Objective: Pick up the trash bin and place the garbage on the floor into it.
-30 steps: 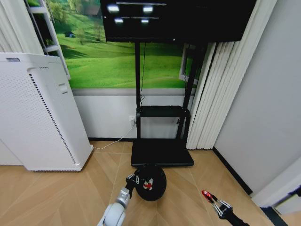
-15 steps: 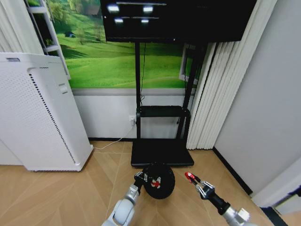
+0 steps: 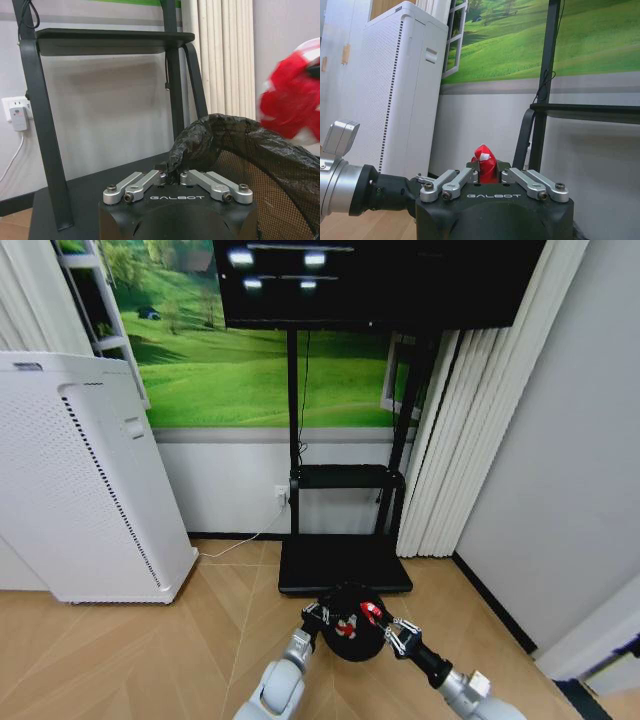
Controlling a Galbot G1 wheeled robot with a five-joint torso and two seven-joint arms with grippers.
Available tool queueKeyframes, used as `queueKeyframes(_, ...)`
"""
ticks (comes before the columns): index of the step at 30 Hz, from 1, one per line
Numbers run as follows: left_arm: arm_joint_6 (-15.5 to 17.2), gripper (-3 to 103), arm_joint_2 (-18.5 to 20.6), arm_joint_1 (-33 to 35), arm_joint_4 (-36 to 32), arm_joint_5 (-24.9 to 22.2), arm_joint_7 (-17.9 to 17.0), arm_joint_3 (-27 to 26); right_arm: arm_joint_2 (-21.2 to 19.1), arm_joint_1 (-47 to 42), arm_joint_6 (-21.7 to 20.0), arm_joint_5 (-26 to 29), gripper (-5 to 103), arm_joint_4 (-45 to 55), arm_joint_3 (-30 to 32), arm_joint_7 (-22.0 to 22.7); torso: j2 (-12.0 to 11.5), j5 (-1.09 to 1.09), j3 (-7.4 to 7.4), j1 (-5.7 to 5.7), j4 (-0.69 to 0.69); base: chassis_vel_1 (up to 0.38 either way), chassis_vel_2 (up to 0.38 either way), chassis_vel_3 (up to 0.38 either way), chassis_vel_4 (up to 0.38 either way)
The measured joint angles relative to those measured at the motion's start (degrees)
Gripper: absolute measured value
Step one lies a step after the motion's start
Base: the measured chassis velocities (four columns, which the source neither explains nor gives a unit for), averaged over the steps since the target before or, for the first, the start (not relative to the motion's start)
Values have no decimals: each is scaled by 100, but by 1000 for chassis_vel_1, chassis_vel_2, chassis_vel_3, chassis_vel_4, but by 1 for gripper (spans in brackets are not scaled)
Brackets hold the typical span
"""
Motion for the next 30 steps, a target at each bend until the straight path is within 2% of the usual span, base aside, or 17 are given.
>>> queueKeyframes(4,-12,7,-45,8,37,30,-5,43,92,261,-81,-34,16,-137,-322,99,0,0,0,0,-1,0,0,0,0)
queueKeyframes(11,-13,7,-43,-10,41,31,-8,48,143,383,-108,-75,13,-250,-475,140,0,0,0,0,0,0,0,0,0)
queueKeyframes(12,-13,7,-36,-13,41,30,-10,43,136,381,-171,-64,21,-251,-487,171,0,0,0,0,-1,0,0,0,0)
queueKeyframes(14,-13,7,-33,-13,41,29,-10,43,127,374,-207,-51,21,-251,-480,170,0,0,0,0,0,0,0,0,0)
queueKeyframes(15,-13,7,-33,-13,42,29,-10,43,121,364,-246,-40,32,-250,-452,147,0,0,0,0,-1,0,0,0,0)
queueKeyframes(16,-13,7,-33,-13,42,29,-10,43,121,364,-246,-40,32,-250,-452,147,0,0,0,0,-1,0,0,0,0)
queueKeyframes(19,-16,7,-46,0,55,31,-9,62,136,323,-272,-37,48,-250,-392,115,0,0,0,0,-1,0,0,0,0)
queueKeyframes(21,-17,7,-47,1,55,31,-8,63,139,312,-272,-41,48,-251,-389,111,0,0,0,0,-1,0,0,0,0)
queueKeyframes(22,-18,7,-47,1,55,32,-8,64,146,297,-272,-52,59,-256,-384,104,0,0,0,0,-1,0,0,0,0)
queueKeyframes(24,-19,7,-46,2,56,32,-8,64,150,292,-272,-59,59,-263,-383,102,0,0,0,0,-1,0,0,0,0)
queueKeyframes(25,-19,7,-43,5,57,32,-4,66,157,292,-271,-66,65,-272,-382,102,0,0,0,0,-1,0,0,0,0)
queueKeyframes(26,-19,7,-43,5,57,32,-4,66,157,292,-271,-66,65,-272,-382,102,0,0,0,0,-1,0,0,0,0)
queueKeyframes(27,-21,7,-40,8,57,32,-4,65,161,295,-270,-71,75,-277,-383,102,0,0,0,0,-1,0,0,0,0)
queueKeyframes(28,-25,7,-40,11,57,33,-5,64,161,298,-270,-73,80,-277,-385,102,0,0,0,0,-1,0,0,0,0)
queueKeyframes(30,-25,7,-41,17,57,34,-5,62,160,299,-270,-73,80,-277,-387,104,0,0,0,0,-1,0,0,0,0)
